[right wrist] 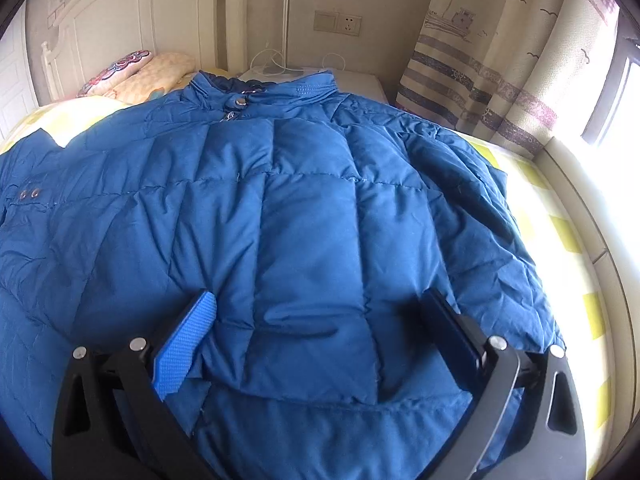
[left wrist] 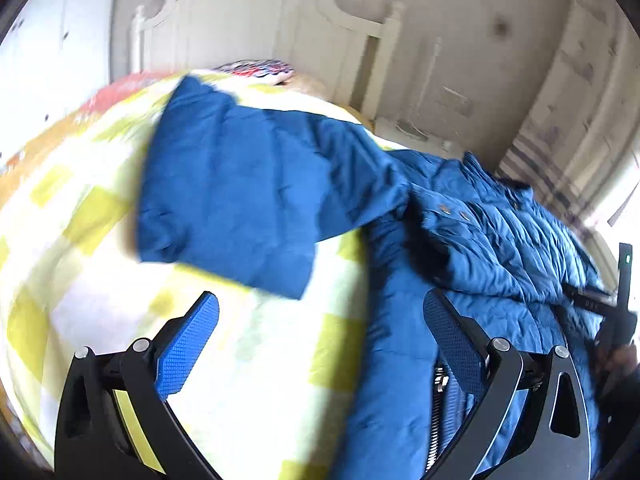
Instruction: Fold large clothes
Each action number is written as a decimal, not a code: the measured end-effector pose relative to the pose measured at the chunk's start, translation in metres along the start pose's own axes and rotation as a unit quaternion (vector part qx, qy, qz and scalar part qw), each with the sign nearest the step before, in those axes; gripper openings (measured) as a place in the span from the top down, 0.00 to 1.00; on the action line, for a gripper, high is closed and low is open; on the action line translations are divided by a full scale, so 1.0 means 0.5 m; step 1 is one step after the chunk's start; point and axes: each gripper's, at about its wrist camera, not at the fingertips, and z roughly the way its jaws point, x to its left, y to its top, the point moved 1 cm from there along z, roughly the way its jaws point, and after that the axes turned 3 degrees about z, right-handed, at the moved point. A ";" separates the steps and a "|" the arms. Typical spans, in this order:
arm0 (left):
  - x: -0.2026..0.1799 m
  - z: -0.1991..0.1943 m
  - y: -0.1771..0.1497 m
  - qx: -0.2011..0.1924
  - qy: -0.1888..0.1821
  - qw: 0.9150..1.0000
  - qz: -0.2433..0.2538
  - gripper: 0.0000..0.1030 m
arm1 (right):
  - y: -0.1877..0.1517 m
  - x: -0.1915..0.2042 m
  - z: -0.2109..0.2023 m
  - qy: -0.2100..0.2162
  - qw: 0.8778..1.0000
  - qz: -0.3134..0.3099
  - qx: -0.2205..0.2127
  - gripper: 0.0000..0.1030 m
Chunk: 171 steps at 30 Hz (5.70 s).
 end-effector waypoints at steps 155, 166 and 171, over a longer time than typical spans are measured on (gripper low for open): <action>-0.457 0.361 0.113 0.038 0.054 0.962 0.265 0.04 | -0.005 -0.024 -0.042 0.042 0.998 0.016 -0.055 0.33; -0.465 0.361 0.111 0.041 0.067 0.959 0.273 0.04 | 0.164 -0.060 -0.006 0.046 0.996 0.056 -0.047 0.37; -0.464 0.361 0.113 0.041 0.065 0.960 0.271 0.04 | 0.150 -0.032 0.074 -0.004 1.000 0.006 -0.009 0.35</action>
